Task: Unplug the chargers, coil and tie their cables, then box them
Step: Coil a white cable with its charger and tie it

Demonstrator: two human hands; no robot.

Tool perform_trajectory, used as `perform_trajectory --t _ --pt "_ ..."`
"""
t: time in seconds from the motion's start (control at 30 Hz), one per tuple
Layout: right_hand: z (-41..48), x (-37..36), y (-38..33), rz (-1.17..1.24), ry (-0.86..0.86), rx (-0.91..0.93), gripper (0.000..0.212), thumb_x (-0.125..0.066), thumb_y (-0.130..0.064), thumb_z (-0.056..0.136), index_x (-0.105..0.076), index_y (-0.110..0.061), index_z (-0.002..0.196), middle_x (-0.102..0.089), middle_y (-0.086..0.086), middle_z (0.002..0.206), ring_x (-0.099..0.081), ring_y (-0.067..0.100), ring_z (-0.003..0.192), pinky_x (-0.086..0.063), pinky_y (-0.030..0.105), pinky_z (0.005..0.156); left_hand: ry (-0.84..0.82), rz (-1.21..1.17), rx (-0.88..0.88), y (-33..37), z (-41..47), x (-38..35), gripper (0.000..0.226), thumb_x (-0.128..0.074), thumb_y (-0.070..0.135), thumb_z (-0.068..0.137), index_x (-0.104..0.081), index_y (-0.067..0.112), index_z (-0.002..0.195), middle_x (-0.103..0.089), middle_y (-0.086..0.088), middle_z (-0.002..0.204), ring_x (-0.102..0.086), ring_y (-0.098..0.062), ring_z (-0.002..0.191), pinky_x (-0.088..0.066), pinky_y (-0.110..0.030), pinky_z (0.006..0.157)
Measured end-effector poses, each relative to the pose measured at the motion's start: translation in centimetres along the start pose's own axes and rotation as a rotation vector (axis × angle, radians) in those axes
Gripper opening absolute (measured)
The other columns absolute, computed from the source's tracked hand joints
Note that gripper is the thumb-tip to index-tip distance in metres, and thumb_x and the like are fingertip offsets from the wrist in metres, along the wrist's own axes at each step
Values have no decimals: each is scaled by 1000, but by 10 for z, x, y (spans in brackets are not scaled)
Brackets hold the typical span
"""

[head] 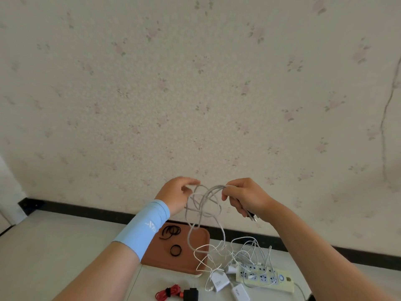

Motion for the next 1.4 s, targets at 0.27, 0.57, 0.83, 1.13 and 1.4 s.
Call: perform_trajectory --t 0.27,0.57,0.83,1.13,1.4 --pt "4 -13 -4 34 -19 26 32 -56 -15 98 -61 -9 67 -48 2 49 -39 19 39 -30 27 44 123 43 -165 46 -23 -2 26 -77 50 72 -62 29 77 -64 12 74 -58 -3 66 -50 -20 63" --pt "12 4 5 53 189 -119 28 -54 -18 99 -67 -6 77 -47 6 54 -40 19 39 -33 27 45 15 -146 159 18 -3 13 17 -57 15 97 -71 23 95 -63 3 75 -57 -11 67 -45 -17 65" --pt "23 0 17 17 169 -264 26 -52 -20 100 -68 -5 84 -50 6 59 -42 17 42 -36 26 45 -264 -1299 289 17 -5 29 17 -54 23 83 -58 9 75 -25 3 47 -30 -17 46 -33 -29 58" --pt "25 2 21 1 64 -218 29 -52 -25 103 -67 -7 86 -49 2 56 -42 16 44 -36 25 46 301 -1858 198 -1 7 49 27 -54 4 87 -67 4 111 -58 1 69 -56 -10 57 -57 -26 61" --pt "23 5 28 -96 41 -221 30 -52 -23 103 -68 -7 84 -49 4 58 -42 16 41 -36 26 45 106 -1572 287 5 6 47 32 -50 26 99 -61 6 120 -46 11 51 -56 -4 47 -60 -24 63"
Point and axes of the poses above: each hand's wrist, its own z-axis towards the middle knuckle, its own x-axis out of the back of the hand, y = z × x, the point moved 1 cm from there along z, towards the middle knuckle
